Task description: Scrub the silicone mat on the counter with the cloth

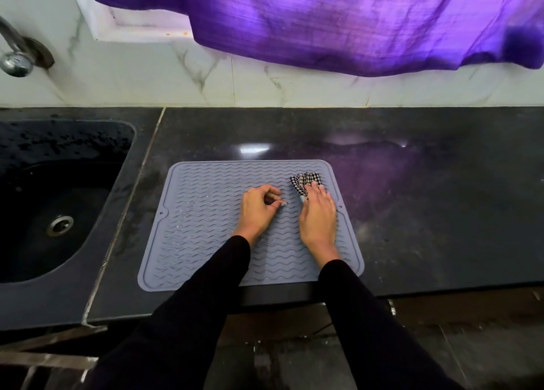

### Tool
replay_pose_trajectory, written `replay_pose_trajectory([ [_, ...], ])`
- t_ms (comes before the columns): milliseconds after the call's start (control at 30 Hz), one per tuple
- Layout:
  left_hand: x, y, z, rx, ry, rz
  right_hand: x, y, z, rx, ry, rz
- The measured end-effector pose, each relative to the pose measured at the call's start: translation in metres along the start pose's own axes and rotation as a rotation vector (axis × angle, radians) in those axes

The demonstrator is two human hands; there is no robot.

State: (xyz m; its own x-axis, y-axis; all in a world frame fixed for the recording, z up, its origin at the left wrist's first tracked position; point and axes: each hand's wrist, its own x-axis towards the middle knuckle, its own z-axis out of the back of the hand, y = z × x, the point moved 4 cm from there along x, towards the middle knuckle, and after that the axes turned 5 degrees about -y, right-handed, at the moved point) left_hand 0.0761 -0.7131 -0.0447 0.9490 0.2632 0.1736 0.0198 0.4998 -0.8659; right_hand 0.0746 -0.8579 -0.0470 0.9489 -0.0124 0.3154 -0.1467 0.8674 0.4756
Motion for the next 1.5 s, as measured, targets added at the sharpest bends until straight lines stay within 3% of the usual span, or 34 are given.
replay_pose_trajectory([
  [233,0.003,0.001,-0.002,0.086,0.011,-0.058,0.001,-0.002,-0.001,-0.002,-0.021,0.01],
  [500,0.001,-0.014,-0.001,0.587,0.044,-0.505,0.001,-0.003,0.001,0.026,0.011,0.029],
  [600,-0.001,-0.011,0.001,0.666,-0.005,-0.572,0.001,-0.002,0.003,0.038,0.016,0.028],
  [767,-0.005,0.019,0.054,0.634,-0.216,-0.397,0.0,-0.001,0.004,0.06,0.01,0.028],
  [900,-0.022,0.031,0.107,0.522,-0.425,-0.103,-0.001,-0.002,0.003,0.076,-0.014,0.031],
  [1033,-0.041,0.042,0.148,0.574,-0.625,0.114,0.003,0.0,0.009,0.164,-0.022,-0.036],
  [1100,-0.044,0.061,0.168,0.602,-0.602,0.125,0.006,0.001,0.021,0.309,-0.022,-0.181],
  [1200,-0.043,0.095,0.196,0.66,-0.403,0.181,0.005,0.011,0.033,0.443,-0.051,-0.326],
  [1300,-0.041,0.121,0.208,0.759,-0.214,0.21,-0.024,0.045,0.021,0.396,0.062,-0.159],
  [1400,-0.041,0.126,0.206,0.824,-0.135,0.165,-0.059,0.069,-0.011,0.072,0.131,0.19],
  [1500,-0.043,0.122,0.205,0.818,-0.12,0.104,-0.056,0.064,-0.017,-0.045,0.189,0.238],
])
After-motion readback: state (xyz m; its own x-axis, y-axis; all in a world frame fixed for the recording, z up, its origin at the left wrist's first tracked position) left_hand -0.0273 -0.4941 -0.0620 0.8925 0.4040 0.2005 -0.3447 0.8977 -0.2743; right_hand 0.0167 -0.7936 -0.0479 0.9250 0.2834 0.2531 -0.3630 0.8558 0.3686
